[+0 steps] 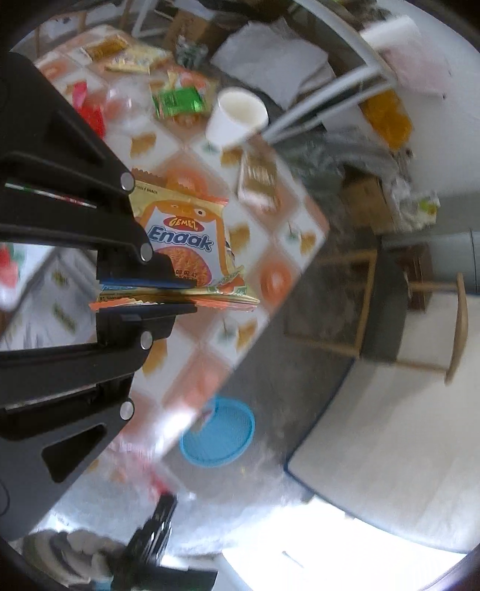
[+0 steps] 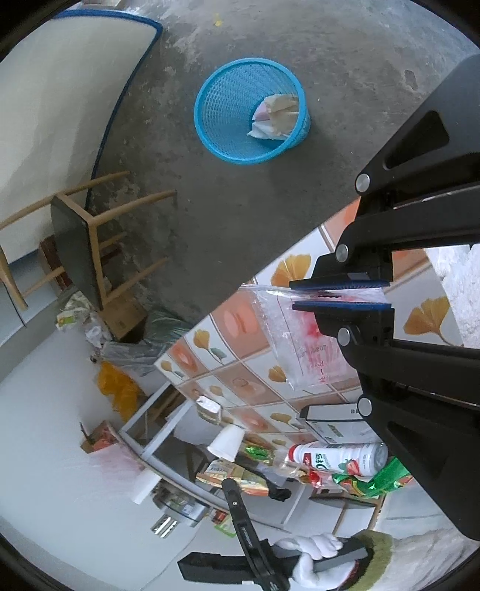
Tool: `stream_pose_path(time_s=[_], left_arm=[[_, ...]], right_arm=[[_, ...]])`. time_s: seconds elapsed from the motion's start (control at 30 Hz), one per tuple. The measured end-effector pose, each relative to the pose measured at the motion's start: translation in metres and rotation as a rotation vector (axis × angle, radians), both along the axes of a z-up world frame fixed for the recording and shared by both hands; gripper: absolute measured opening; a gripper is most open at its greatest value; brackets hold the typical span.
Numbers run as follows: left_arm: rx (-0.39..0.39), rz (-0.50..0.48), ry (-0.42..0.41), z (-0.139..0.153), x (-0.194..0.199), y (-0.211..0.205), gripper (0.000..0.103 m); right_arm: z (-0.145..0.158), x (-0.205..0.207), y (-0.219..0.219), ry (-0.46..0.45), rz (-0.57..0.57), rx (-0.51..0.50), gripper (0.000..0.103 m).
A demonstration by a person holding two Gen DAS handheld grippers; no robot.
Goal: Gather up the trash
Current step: 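Carry both items over the blue wastebasket and open both tools to drop them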
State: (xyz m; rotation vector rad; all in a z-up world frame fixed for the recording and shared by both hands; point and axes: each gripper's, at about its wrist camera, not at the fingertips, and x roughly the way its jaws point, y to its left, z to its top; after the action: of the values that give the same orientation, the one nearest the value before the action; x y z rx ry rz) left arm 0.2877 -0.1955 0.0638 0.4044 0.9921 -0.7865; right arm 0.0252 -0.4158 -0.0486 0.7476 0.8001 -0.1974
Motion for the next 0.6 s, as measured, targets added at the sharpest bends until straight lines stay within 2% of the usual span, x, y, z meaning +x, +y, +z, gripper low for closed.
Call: stream_pose_path(time_s=[0.23, 0.43, 0.6], left_arm=[[-0.062, -0.122, 0.101, -0.019, -0.045, -0.067, 0.006], [-0.107, -0.234, 0.194, -0.039, -0.083, -0.142, 0.006], [-0.107, -0.310, 0.250, -0.063, -0.107, -0.209, 0.006]], right_arm=[[-0.004, -0.027, -0.035, -0.016, -0.069, 0.029, 0.005], [-0.013, -0.060, -0.084, -0.023, -0.196, 0.048, 0.005], [-0.025, -0.086, -0.131, -0.006, -0.321, 0.047, 0.005]])
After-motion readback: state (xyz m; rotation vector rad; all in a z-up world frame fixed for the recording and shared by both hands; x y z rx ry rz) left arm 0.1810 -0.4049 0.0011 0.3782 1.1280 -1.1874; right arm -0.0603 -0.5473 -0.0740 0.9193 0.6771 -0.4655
